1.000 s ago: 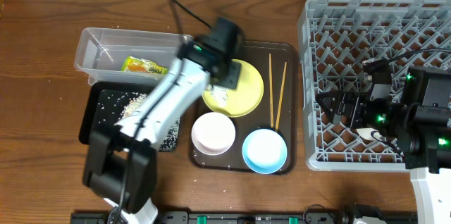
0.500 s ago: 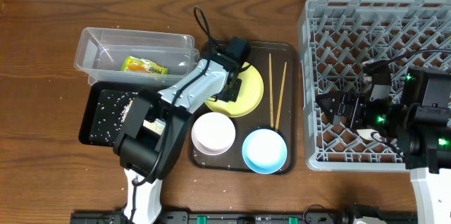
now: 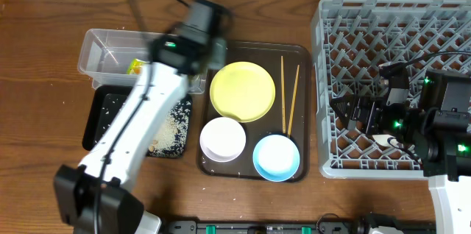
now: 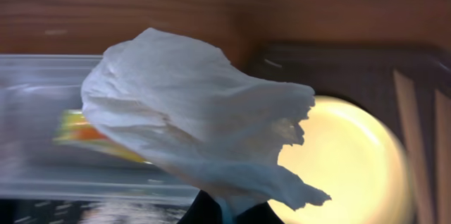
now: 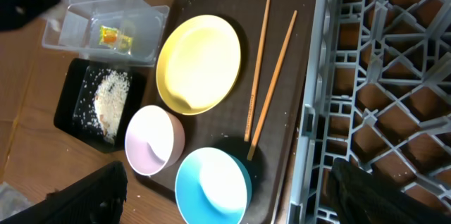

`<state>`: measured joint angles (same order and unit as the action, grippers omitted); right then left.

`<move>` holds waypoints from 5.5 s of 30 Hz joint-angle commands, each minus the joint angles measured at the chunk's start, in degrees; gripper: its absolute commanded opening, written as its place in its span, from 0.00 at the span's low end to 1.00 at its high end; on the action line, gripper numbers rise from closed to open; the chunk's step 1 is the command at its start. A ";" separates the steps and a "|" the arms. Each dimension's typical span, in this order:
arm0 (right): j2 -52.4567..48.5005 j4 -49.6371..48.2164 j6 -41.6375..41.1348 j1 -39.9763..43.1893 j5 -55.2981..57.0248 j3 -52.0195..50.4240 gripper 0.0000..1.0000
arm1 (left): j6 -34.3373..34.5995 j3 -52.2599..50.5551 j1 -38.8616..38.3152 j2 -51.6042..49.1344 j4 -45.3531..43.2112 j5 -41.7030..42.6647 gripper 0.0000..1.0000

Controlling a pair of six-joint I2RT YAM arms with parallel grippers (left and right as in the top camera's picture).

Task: Sort waste into correct bins and load items into the dishwasher rack

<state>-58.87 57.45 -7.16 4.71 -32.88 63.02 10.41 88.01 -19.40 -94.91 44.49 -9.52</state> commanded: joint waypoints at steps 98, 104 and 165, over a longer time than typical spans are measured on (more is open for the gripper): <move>0.04 -1.09 0.39 -1.03 4.39 0.94 0.99 | -8.92 -49.18 9.66 67.84 -23.78 20.90 0.95; 0.04 -1.09 0.39 -1.03 4.39 0.94 0.99 | -8.92 -61.57 12.59 79.54 -28.41 21.09 0.95; -6.60 -4.33 -7.58 -21.49 9.62 0.94 0.99 | -10.38 -84.11 15.85 94.62 -32.39 20.48 0.96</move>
<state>-62.54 51.18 -13.13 -8.75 -30.22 63.29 1.02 5.32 -3.84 -0.78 11.79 10.59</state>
